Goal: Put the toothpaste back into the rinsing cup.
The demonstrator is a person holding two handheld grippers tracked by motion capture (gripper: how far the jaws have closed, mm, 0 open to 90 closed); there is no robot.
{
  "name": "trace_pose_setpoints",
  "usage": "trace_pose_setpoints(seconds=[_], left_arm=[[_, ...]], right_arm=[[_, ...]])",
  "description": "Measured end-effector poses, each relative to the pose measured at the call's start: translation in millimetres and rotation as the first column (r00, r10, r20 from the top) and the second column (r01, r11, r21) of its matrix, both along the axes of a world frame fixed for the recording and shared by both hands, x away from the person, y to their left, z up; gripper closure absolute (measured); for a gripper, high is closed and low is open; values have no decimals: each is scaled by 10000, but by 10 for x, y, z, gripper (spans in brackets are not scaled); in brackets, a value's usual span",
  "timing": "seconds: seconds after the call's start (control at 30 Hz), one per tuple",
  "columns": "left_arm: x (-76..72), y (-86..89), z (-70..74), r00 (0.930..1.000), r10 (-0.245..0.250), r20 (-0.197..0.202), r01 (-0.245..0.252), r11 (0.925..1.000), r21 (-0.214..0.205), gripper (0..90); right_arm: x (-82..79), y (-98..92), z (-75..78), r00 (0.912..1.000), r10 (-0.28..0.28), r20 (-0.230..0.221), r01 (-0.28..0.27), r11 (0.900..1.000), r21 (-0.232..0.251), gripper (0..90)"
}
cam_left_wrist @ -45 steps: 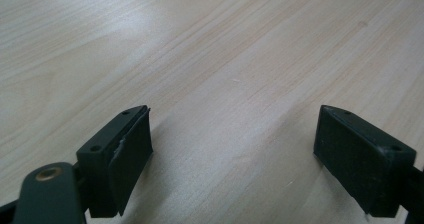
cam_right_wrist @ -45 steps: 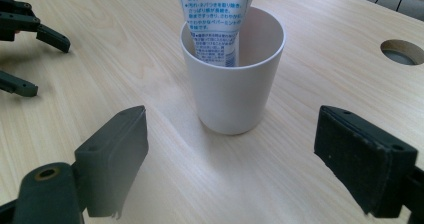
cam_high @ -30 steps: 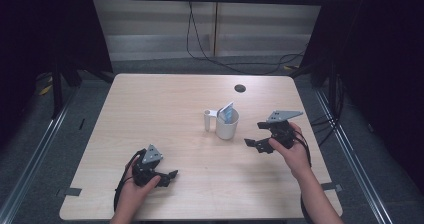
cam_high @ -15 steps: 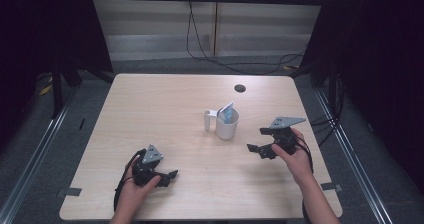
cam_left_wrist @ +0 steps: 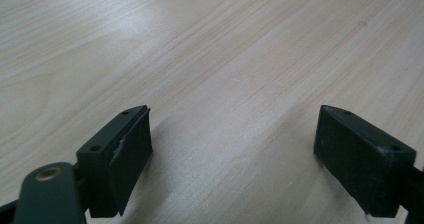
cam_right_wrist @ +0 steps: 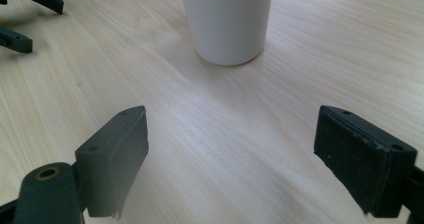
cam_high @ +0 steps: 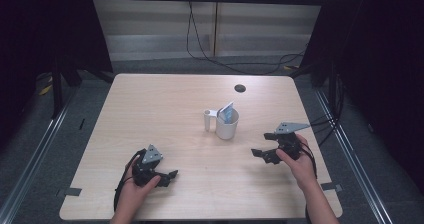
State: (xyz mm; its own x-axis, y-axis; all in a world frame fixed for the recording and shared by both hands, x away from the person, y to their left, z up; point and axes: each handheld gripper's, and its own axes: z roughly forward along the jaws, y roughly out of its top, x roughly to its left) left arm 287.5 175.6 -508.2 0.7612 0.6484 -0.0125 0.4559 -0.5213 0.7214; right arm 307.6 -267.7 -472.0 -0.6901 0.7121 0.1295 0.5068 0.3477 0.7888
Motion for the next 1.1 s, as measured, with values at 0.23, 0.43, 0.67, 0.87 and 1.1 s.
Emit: trace_pose_setpoints(seconds=[0.23, 0.43, 0.67, 0.87, 1.1], left_arm=[[0, 0, 0, 10000, 0, -1, 0, 10000, -1, 153], [0, 0, 0, 10000, -6, -5, 6, 10000, 4, 153], [0, 0, 0, 10000, -1, -2, 1, 10000, -1, 153], [0, 0, 0, 10000, -1, 1, 1, 10000, 6, 153], [0, 0, 0, 10000, 6, 2, -6, 10000, 2, 153]], right_arm=[[-53, -66, -63, 9999, -116, -74, 116, 9999, -72, 140], [-95, -100, -123, 9998, -164, -134, 162, 9997, -164, 140], [-151, -133, -193, 9995, -208, -216, 200, 9991, -384, 141], [-200, -162, -252, 9992, -240, -324, 227, 9990, -385, 141], [-254, -185, -308, 9991, -272, -340, 248, 9974, -681, 141]])
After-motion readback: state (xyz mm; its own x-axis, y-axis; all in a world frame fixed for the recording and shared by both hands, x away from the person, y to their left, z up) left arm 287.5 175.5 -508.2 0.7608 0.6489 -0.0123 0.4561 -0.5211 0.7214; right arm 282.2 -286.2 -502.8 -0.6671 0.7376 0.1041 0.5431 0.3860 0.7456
